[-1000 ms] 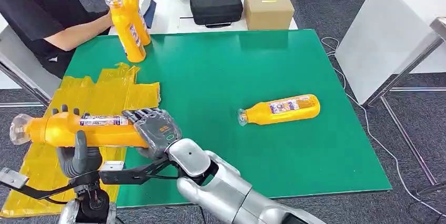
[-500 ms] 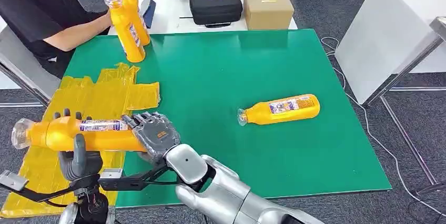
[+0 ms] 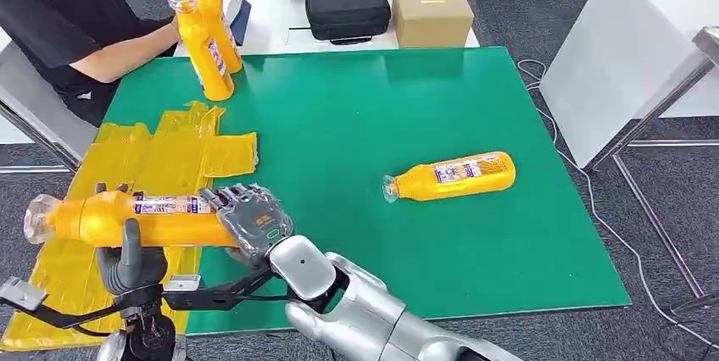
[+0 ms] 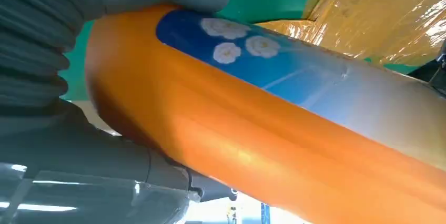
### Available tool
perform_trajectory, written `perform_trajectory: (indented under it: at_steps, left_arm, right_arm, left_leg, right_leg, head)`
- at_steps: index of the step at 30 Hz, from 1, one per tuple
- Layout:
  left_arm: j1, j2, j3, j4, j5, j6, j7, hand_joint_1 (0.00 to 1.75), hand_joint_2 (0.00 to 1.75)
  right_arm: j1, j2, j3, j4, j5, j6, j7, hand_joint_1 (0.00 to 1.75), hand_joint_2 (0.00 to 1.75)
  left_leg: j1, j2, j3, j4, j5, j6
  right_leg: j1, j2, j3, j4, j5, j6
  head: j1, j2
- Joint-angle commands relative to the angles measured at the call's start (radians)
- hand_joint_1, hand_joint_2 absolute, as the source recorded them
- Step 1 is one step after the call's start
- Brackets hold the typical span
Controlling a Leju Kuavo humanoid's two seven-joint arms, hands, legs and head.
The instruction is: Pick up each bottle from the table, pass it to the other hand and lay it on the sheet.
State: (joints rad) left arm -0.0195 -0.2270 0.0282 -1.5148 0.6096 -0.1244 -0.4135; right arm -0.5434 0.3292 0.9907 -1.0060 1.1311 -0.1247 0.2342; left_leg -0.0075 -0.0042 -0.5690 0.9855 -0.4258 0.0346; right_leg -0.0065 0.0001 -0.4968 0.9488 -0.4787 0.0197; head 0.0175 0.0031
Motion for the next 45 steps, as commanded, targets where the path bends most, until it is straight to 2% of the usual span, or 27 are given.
perform_trajectory:
  at_steps: [1,9,10,11,14,17,24,26,28,31,33,36,45]
  left_arm:
    - [-0.063,-0.003,-0.058,0.068,-0.014,-0.039,0.009,1.75,1.75]
    - [-0.062,-0.005,-0.048,0.086,-0.015,-0.042,0.007,1.75,1.75]
    - [-0.063,-0.005,-0.044,0.092,-0.016,-0.044,0.004,1.75,1.75]
    - [-0.065,-0.005,-0.042,0.096,-0.018,-0.043,0.000,1.75,1.75]
    - [-0.069,-0.011,0.020,0.087,-0.115,0.060,-0.064,1.75,1.75]
    - [-0.067,-0.018,0.074,0.069,-0.155,0.098,-0.067,1.75,1.75]
    - [-0.062,-0.023,0.077,0.067,-0.183,0.107,-0.076,1.75,1.75]
    - [-0.064,-0.017,0.079,0.063,-0.208,0.125,-0.093,1.75,1.75]
    - [-0.063,-0.016,0.086,0.051,-0.242,0.159,-0.116,1.75,1.75]
    - [-0.043,-0.008,0.088,-0.002,-0.313,0.221,-0.150,1.75,1.75]
    - [-0.038,0.005,0.074,-0.032,-0.495,0.363,-0.215,1.75,1.75]
    - [-0.071,0.040,0.028,-0.008,-0.789,0.581,-0.246,1.75,1.75]
    - [-0.084,0.042,0.026,0.017,-0.790,0.585,-0.247,1.75,1.75]
  right_arm:
    - [-0.001,-0.023,0.080,0.066,0.010,0.028,-0.005,1.75,1.75]
    - [0.000,-0.021,0.052,0.067,0.010,0.030,0.005,1.75,1.75]
    - [-0.002,-0.023,0.042,0.062,0.014,0.009,0.000,0.00,1.75]
    - [-0.005,-0.022,0.034,0.063,0.009,0.014,0.001,0.00,0.00]
    - [0.013,-0.067,-0.083,-0.051,-0.007,0.012,0.013,0.00,0.00]
    - [0.063,-0.128,-0.218,-0.175,0.010,0.002,0.019,0.00,0.00]
    - [0.097,-0.130,-0.266,-0.204,0.048,0.002,0.001,0.00,0.00]
    - [0.130,-0.154,-0.331,-0.280,0.057,-0.027,0.013,0.00,0.00]
    - [0.163,-0.179,-0.418,-0.363,0.039,-0.010,0.001,0.00,0.00]
    - [0.199,-0.212,-0.541,-0.434,0.026,-0.002,-0.030,0.00,0.00]
    - [0.239,-0.212,-0.604,-0.472,0.029,-0.001,-0.058,0.00,0.00]
    - [0.262,-0.210,-0.616,-0.494,0.052,0.024,-0.081,0.00,0.00]
    - [0.257,-0.201,-0.606,-0.484,0.052,0.024,-0.081,0.00,0.00]
  left_leg:
    - [0.001,-0.004,0.003,-0.001,0.000,-0.002]
    - [0.002,-0.004,0.002,-0.001,0.000,-0.002]
    - [0.001,-0.004,0.002,-0.001,0.000,-0.002]
    - [0.001,-0.003,0.001,-0.001,0.000,-0.002]
    - [0.001,-0.005,0.002,0.000,0.000,-0.002]
    - [0.001,-0.004,0.000,0.000,0.000,-0.002]
    - [0.001,-0.004,0.000,0.000,0.000,-0.001]
    - [0.001,-0.003,0.001,0.000,0.000,-0.001]
    - [0.001,-0.005,0.000,0.000,0.000,-0.002]
    - [0.002,-0.008,0.000,0.002,-0.001,-0.002]
    - [0.001,-0.005,0.000,0.001,0.000,-0.001]
    - [0.000,-0.005,-0.001,0.001,0.000,-0.001]
    - [0.000,-0.003,0.000,0.001,0.000,-0.002]
  right_leg:
    - [0.001,-0.004,0.005,-0.003,-0.001,0.000]
    - [0.001,-0.004,0.005,-0.003,-0.001,0.000]
    - [0.001,-0.004,0.004,-0.002,-0.001,0.000]
    - [0.000,-0.004,0.003,-0.002,-0.001,0.000]
    - [0.001,-0.005,0.004,-0.002,-0.001,0.000]
    - [0.001,-0.004,0.003,-0.002,0.000,0.000]
    - [0.001,-0.004,0.002,-0.001,0.000,0.000]
    - [0.001,-0.003,0.003,-0.001,0.000,0.000]
    - [0.001,-0.005,0.003,-0.001,-0.001,0.000]
    - [0.001,-0.008,0.004,-0.002,-0.002,0.000]
    - [0.001,-0.004,0.002,-0.001,0.000,0.000]
    - [0.000,-0.004,0.002,-0.001,0.000,0.000]
    - [0.000,-0.002,0.002,-0.001,0.000,0.000]
  head:
    - [0.000,0.000]
    - [0.000,0.000]
    - [0.000,0.000]
    - [0.000,0.000]
    - [0.000,0.000]
    - [0.000,0.000]
    - [0.000,0.000]
    - [0.000,0.000]
    - [0.000,0.000]
    - [0.000,0.000]
    - [0.000,0.000]
    - [0.000,0.000]
    - [0.000,0.000]
